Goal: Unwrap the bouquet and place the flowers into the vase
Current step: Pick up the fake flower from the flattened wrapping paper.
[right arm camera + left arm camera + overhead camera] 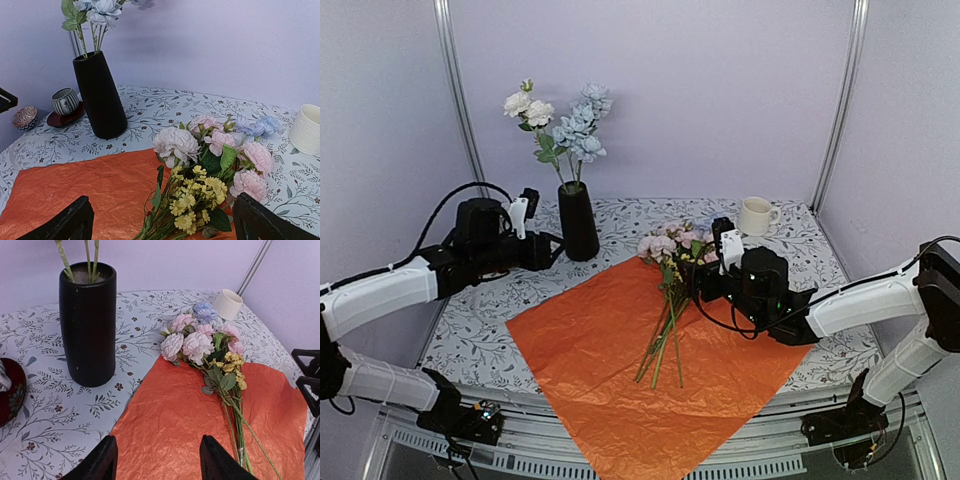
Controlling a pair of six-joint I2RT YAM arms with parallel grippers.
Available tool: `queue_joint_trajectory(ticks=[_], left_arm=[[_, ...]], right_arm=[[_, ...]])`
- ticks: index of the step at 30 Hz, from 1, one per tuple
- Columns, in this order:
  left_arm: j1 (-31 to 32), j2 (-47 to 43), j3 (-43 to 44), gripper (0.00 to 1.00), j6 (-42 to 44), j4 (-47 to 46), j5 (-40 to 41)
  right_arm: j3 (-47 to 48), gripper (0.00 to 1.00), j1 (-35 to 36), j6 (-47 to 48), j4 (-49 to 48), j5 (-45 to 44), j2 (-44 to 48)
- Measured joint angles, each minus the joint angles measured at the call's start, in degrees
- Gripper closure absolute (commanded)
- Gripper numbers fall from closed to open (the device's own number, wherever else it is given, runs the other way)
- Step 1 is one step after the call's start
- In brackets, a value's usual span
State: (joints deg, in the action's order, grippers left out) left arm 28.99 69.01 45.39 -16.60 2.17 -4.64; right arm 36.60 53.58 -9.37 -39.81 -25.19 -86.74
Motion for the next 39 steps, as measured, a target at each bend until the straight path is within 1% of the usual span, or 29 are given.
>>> queue_joint_trajectory(ticks=[1, 4, 7, 11, 16, 18, 19, 21, 23, 27, 28, 29, 30, 33, 34, 39], left_arm=[[0.02, -1.97, -1.33, 0.41, -0.28, -0.24, -0.28], [0.02, -6.62, -4.52, 0.41, -1.03, -1.88, -0.92], [0.04, -9.70, -8.90, 0.41, -1.68, -5.22, -2.19], [0.11, -11.10, -15.45, 0.41, -2.38, -8.59, -4.15], [0.11, -14.45, -22.21, 0.39, -3.17, -12.09, -5.88], [0.11, -16.15, -23.93, 0.39, -3.32, -14.05, -6.60], [0.11, -17.03, -24.70, 0.39, -3.39, -14.99, -6.86], [0.11, -18.16, -25.66, 0.38, -3.37, -16.39, -7.15], [0.11, -18.99, -26.34, 0.37, -3.21, -17.38, -7.56], [0.13, -20.76, -27.96, 0.36, -2.91, -19.08, -8.72], [0.15, -21.20, -28.33, 0.36, -2.89, -19.37, -8.90], [0.15, -21.59, -28.59, 0.36, -2.89, -19.50, -9.03], [0.15, -22.01, -28.79, 0.36, -2.86, -19.54, -9.07], [0.15, -23.02, -28.96, 0.35, -2.64, -19.58, -9.07], [0.15, -23.32, -28.96, 0.35, -2.54, -19.58, -9.07], [0.15, -24.30, -29.00, 0.35, -2.45, -19.63, -9.05]], right_arm=[[0.85, 0.02, 0.00, -0.52, 1.29, -0.39, -0.07], [2.36, 0.09, 0.00, -2.05, 5.86, -1.03, -0.35], [2.95, 0.10, 0.00, -5.86, 12.72, -0.31, -0.50], [4.94, 0.11, 0.00, -12.39, 21.57, 2.01, -1.29], [9.49, 0.14, 0.00, -20.61, 32.61, 5.70, -2.62], [11.69, 0.20, 0.00, -22.51, 36.24, 7.43, -3.32], [12.81, 0.27, 0.00, -23.17, 37.81, 8.33, -3.78], [15.17, 0.36, 0.02, -24.22, 40.92, 10.05, -5.05], [17.79, 0.41, 0.02, -25.11, 44.04, 11.47, -6.78], [22.32, 0.43, 0.02, -26.12, 49.35, 14.21, -10.32], [22.88, 0.48, 0.02, -26.23, 50.05, 14.80, -10.86], [23.50, 0.49, 0.04, -26.45, 50.80, 15.32, -11.45], [24.02, 0.54, 0.04, -26.49, 51.54, 15.78, -11.96], [25.22, 0.57, 0.28, -27.10, 53.33, 16.90, -13.29], [25.70, 0.60, 0.37, -27.34, 53.92, 17.05, -13.84], [26.82, 0.61, 1.03, -27.98, 55.87, 18.47, -15.85]])
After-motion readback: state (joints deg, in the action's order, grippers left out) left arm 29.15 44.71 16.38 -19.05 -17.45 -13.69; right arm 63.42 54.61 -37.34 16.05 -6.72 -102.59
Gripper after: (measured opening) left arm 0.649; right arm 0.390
